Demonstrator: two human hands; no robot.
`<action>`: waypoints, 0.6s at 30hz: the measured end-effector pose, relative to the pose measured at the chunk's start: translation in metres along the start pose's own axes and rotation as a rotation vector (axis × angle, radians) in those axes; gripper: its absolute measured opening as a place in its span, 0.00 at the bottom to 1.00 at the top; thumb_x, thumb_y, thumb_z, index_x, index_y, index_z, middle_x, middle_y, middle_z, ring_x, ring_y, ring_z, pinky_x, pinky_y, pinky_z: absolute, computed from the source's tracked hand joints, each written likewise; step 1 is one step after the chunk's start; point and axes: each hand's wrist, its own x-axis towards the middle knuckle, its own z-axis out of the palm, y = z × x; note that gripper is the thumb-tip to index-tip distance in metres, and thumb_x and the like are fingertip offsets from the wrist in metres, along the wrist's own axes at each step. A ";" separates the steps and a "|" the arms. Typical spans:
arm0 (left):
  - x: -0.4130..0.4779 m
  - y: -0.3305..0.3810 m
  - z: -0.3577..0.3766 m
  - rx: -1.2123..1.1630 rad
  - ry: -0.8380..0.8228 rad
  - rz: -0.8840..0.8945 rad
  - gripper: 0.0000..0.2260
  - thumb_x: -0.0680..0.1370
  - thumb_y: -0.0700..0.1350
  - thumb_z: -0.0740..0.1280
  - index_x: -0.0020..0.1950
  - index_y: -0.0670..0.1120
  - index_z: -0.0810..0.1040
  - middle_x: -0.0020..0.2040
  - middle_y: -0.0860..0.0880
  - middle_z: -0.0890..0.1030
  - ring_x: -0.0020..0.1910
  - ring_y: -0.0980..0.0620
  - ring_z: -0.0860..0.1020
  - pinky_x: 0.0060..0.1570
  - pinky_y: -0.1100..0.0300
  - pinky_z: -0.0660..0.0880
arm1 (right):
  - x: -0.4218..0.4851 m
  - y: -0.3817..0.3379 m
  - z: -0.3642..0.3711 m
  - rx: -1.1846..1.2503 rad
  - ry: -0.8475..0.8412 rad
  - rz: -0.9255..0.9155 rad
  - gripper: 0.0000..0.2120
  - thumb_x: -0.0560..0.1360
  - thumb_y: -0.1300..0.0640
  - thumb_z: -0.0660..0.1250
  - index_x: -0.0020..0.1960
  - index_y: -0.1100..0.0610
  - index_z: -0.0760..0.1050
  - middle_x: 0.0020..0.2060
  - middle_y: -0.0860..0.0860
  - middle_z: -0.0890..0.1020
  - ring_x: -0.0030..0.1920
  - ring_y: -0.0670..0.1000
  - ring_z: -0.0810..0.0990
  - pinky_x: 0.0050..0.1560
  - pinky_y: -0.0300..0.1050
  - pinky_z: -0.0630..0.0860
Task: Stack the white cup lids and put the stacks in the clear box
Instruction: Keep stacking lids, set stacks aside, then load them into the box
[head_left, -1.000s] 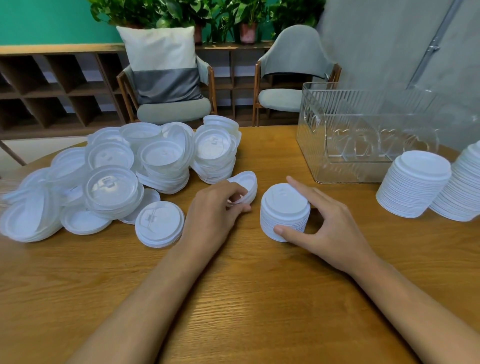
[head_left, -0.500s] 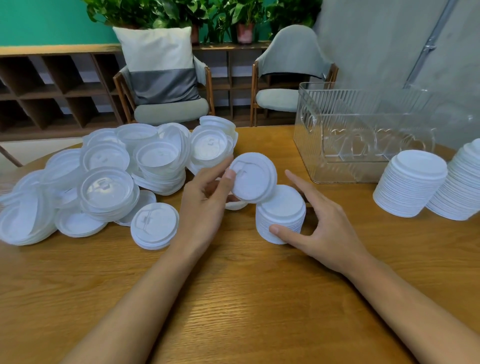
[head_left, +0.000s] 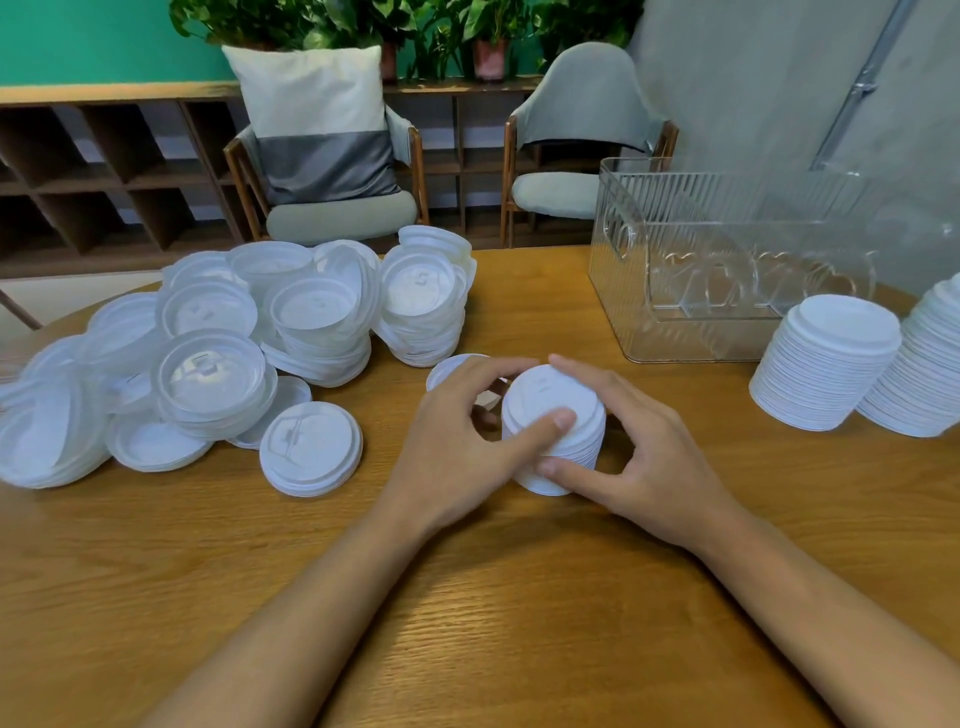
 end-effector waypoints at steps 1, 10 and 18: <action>-0.001 0.000 0.000 0.028 -0.018 0.015 0.20 0.74 0.56 0.79 0.64 0.57 0.82 0.57 0.61 0.82 0.60 0.56 0.79 0.52 0.67 0.76 | 0.000 0.001 0.000 -0.002 -0.001 0.001 0.38 0.72 0.42 0.79 0.78 0.44 0.68 0.69 0.39 0.76 0.71 0.42 0.74 0.67 0.33 0.69; -0.001 -0.003 0.000 0.106 -0.001 0.059 0.25 0.72 0.57 0.80 0.67 0.55 0.82 0.58 0.60 0.81 0.61 0.57 0.78 0.54 0.71 0.72 | 0.000 0.005 0.001 0.027 -0.028 0.041 0.45 0.69 0.35 0.76 0.82 0.43 0.63 0.67 0.38 0.77 0.70 0.45 0.75 0.66 0.37 0.72; 0.006 -0.016 -0.020 0.286 0.063 0.145 0.21 0.81 0.62 0.64 0.67 0.53 0.82 0.59 0.58 0.80 0.62 0.57 0.78 0.59 0.64 0.71 | 0.000 0.003 -0.001 -0.006 0.008 0.054 0.45 0.68 0.34 0.79 0.81 0.43 0.66 0.66 0.37 0.78 0.69 0.41 0.75 0.65 0.30 0.68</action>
